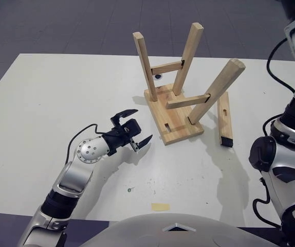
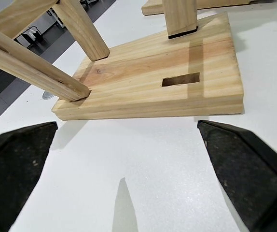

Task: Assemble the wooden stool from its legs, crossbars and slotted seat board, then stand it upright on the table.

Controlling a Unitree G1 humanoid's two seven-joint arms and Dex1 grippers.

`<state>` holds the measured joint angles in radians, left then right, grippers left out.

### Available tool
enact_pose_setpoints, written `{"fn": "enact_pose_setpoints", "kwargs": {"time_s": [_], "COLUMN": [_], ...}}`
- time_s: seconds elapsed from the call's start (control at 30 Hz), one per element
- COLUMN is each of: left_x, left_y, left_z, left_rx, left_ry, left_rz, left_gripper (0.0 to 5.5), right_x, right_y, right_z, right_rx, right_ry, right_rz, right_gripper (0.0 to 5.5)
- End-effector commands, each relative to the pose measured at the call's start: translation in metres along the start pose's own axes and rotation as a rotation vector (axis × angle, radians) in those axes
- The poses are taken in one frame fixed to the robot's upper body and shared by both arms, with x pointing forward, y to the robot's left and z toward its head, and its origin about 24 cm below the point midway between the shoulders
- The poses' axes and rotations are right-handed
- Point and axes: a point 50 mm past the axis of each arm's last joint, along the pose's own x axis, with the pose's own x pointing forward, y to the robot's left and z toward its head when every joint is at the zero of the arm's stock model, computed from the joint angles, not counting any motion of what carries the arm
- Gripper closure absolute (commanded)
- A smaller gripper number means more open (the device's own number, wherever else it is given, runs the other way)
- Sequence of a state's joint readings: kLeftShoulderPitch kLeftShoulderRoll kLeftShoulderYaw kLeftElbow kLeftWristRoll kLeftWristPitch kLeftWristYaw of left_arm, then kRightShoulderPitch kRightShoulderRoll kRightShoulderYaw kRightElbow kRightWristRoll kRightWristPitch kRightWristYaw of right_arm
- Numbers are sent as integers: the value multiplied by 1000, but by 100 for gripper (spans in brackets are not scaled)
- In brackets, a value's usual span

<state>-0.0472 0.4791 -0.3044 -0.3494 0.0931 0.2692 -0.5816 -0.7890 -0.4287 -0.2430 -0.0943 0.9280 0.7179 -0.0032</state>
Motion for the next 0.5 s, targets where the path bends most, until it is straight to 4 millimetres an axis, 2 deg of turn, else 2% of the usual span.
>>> {"fn": "enact_pose_setpoints", "kwargs": {"time_s": [0.03, 0.1, 0.33, 0.43, 0.5], "left_x": [2, 1, 7, 6, 5], "left_y": [-1, -1, -4, -5, -5], "left_z": [1, 0, 3, 3, 2], "left_rx": [1, -7, -14, -7, -3], "left_ry": [1, 3, -14, -14, -11], "left_rz": [2, 10, 5, 0, -5], "left_gripper": [10, 10, 10, 10, 10], "right_x": [-38, -36, -18, -14, -15], "right_y": [-25, -14, -1, 0, -3], "right_z": [-91, -90, -39, 0, 43], "right_rx": [55, 87, 143, 165, 189], "right_ry": [330, 303, 47, -117, -279], "right_rz": [-123, -87, -58, -52, -66], "right_gripper": [12, 12, 12, 12, 12]}}
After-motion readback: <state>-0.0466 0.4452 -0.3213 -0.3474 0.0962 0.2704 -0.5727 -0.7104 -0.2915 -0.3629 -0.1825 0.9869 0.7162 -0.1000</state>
